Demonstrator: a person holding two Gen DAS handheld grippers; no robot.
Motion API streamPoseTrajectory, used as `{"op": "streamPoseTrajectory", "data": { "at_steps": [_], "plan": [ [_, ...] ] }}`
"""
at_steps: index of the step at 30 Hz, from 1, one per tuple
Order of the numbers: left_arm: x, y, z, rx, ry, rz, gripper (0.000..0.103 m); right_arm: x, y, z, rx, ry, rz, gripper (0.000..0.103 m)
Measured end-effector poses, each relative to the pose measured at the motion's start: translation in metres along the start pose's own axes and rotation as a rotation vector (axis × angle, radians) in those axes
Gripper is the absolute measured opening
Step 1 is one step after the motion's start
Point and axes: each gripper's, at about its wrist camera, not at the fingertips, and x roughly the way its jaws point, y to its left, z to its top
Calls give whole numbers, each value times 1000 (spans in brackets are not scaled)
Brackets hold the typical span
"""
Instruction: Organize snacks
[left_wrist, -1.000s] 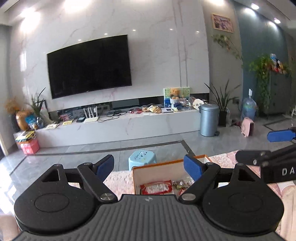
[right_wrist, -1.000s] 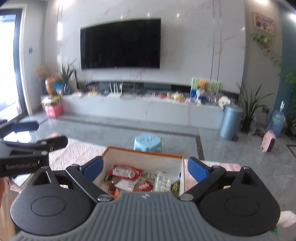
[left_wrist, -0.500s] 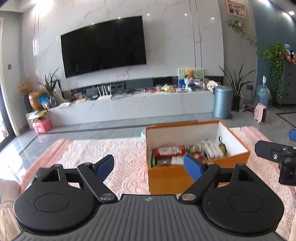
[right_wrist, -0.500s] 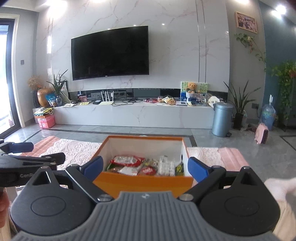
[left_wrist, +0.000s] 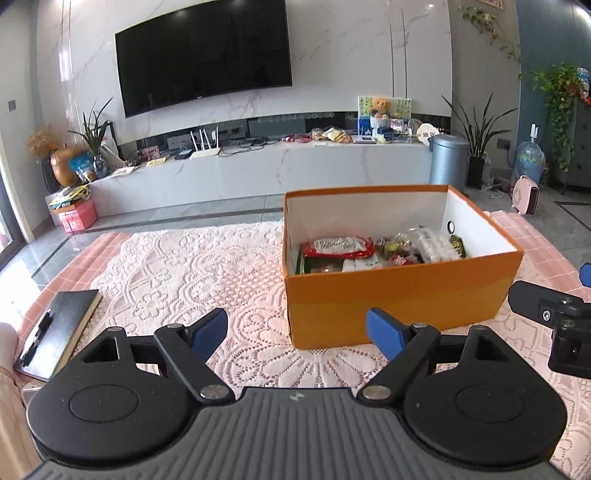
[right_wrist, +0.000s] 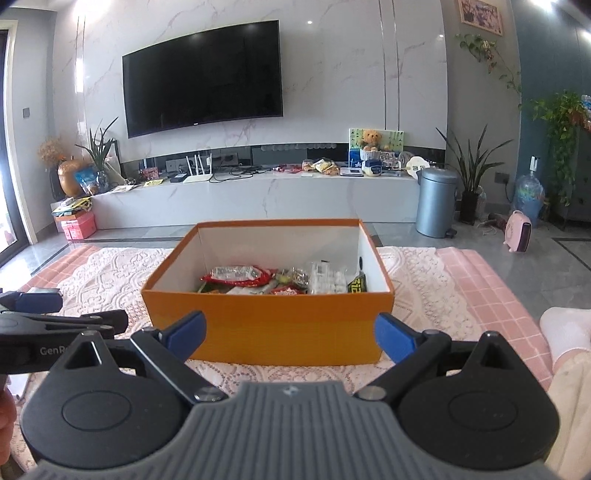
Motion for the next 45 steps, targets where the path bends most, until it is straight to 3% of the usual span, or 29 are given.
{"op": "streamPoseTrajectory", "data": {
  "at_steps": [14,45],
  "plan": [
    [25,-1,-15,12,52,5,100,32,4,-14,-6,5,8,95],
    [18,-1,-8,0,55,-9,100,22,8,-16,-20,-18,9,95]
  ]
}}
